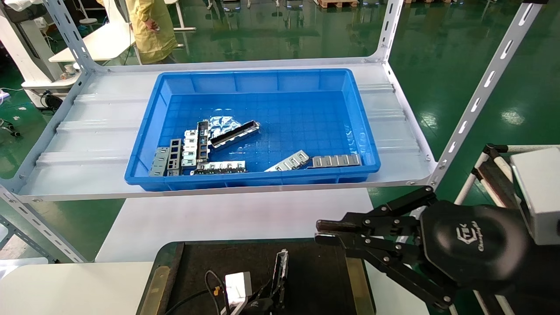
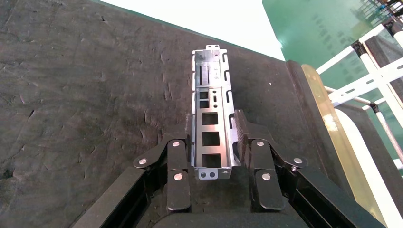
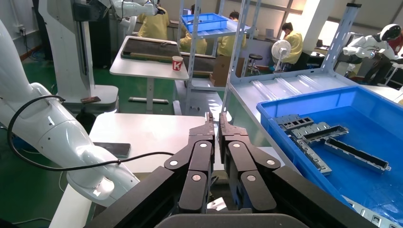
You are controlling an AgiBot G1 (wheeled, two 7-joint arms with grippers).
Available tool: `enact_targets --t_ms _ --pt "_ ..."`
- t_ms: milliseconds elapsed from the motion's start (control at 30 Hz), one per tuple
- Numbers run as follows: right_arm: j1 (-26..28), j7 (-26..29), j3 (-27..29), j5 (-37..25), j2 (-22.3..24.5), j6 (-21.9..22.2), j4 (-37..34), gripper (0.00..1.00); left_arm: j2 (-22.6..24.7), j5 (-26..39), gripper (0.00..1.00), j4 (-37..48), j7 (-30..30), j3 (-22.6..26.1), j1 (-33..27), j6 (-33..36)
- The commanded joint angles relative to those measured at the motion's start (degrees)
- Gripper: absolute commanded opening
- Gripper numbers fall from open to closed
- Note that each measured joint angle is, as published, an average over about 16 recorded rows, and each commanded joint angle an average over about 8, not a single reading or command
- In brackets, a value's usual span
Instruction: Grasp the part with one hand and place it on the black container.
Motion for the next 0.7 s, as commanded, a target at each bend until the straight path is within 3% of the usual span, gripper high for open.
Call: enact_targets --t_ms 33,433,700 --pt "0.00 0.00 0.00 0.00 0.00 0.00 0.00 1.00 0.00 0.40 1.00 0.06 -0.56 0.19 0.02 -0.18" --pt "0.01 -0.01 -0.02 0.02 0.01 0.01 0.00 1.00 -2.12 3.15 1.00 -3.22 -2.10 0.09 0.88 0.48" --pt "0.01 -0.02 -0.04 0.03 0.02 0.02 0.00 1.00 -8.06 2.89 1.00 -7.77 -2.54 0.04 1.12 6.05"
